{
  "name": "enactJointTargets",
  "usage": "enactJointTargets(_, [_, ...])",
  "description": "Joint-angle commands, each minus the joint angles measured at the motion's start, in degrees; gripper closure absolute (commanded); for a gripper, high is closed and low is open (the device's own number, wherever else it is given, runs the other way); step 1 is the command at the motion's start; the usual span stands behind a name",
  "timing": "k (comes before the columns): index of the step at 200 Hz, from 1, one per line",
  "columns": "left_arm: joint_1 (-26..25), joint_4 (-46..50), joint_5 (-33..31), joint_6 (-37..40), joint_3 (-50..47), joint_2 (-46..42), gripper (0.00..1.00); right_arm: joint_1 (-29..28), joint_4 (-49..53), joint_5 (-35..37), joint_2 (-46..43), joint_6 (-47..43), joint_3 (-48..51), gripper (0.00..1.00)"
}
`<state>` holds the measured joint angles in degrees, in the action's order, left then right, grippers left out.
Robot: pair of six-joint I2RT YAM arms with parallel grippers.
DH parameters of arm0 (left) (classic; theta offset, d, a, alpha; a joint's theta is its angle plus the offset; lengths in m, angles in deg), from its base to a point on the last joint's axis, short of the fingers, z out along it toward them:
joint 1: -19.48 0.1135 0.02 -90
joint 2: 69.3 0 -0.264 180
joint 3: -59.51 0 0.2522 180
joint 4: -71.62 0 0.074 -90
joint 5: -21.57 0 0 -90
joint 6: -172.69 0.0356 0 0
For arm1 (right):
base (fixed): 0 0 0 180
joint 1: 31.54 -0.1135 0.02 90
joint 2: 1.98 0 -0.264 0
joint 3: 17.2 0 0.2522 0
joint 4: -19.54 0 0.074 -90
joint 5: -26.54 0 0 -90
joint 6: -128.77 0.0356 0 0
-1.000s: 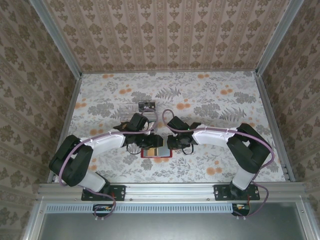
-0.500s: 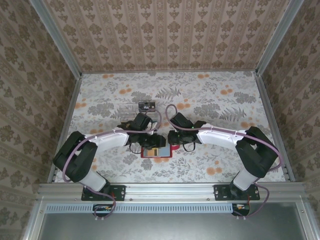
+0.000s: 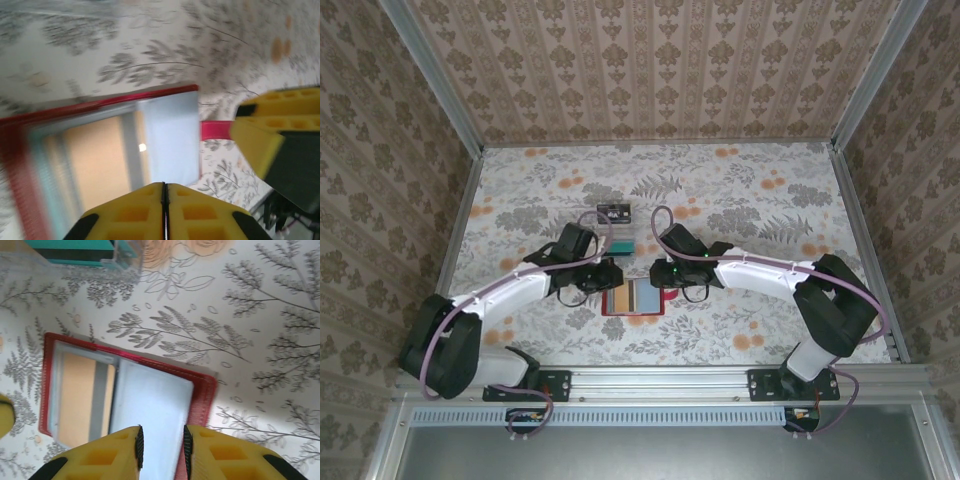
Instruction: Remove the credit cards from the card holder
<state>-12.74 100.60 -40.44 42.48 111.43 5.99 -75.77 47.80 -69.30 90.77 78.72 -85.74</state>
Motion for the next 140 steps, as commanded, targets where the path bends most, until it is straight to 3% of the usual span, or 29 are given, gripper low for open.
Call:
enactJointTargets(1, [1.5, 5.2, -2.8, 0.3, -2.6, -0.1, 1.00, -1.0, -2.9, -4.8, 1.9, 2.6, -0.6, 0.70])
enactJointTargets(75, [1.6, 0.8, -1.0, -1.0, -5.5, 0.7, 1.00, -1.9, -10.8, -13.1, 6.6, 9.0, 0.7, 0.74])
enactJointTargets(140, [0.9, -2.2, -0.6, -2.7, -6.4, 0.8, 1.00, -2.0, -11.4, -14.4, 9.4, 10.1, 0.7, 0.78])
